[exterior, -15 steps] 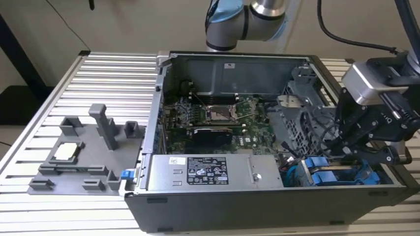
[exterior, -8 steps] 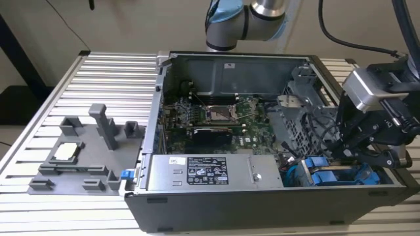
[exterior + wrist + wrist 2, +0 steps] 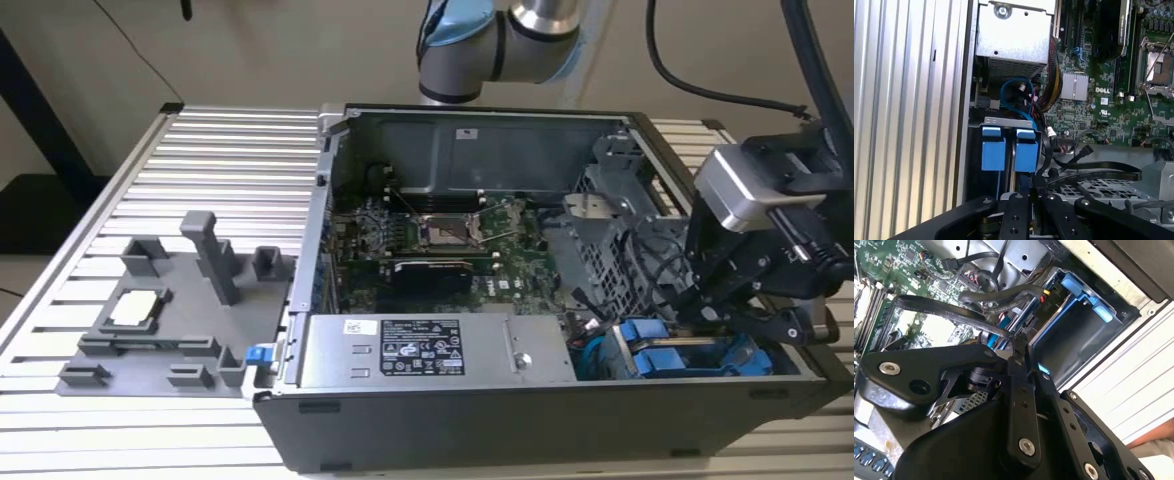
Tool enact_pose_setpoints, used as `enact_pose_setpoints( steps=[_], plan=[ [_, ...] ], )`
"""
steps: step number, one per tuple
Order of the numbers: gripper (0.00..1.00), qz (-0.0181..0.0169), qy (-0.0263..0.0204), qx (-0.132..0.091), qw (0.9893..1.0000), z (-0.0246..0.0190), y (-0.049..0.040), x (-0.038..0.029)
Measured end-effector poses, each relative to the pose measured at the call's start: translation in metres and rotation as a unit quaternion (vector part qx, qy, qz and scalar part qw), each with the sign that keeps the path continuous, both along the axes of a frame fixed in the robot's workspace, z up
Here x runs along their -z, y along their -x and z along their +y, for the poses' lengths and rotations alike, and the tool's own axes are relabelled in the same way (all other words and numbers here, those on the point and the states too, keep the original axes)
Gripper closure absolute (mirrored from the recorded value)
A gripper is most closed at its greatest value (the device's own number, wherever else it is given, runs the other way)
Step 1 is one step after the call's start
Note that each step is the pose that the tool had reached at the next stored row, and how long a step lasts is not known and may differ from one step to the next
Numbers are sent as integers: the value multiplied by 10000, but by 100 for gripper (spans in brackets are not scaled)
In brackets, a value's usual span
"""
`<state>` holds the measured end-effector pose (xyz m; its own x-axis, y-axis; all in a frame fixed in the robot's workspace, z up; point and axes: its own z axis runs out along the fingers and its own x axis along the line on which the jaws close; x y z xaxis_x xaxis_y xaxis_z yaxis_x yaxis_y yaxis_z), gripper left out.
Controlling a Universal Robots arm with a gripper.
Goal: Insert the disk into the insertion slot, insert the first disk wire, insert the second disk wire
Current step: 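Insert the second disk wire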
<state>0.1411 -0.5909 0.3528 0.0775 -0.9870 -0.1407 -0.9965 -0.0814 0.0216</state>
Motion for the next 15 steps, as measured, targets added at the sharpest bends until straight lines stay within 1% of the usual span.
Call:
enact_pose_setpoints(
  steps=[2,3,5,9,15],
  plan=[
    [84,-43,1,4,10000,0,0,12],
    [84,-55,0,7,10000,1,-2,20],
    [84,-57,-3,41,10000,0,-10,30],
    [84,-57,-5,235,9997,0,-17,49],
    [84,-57,-24,508,9987,1,-27,61]
  ],
)
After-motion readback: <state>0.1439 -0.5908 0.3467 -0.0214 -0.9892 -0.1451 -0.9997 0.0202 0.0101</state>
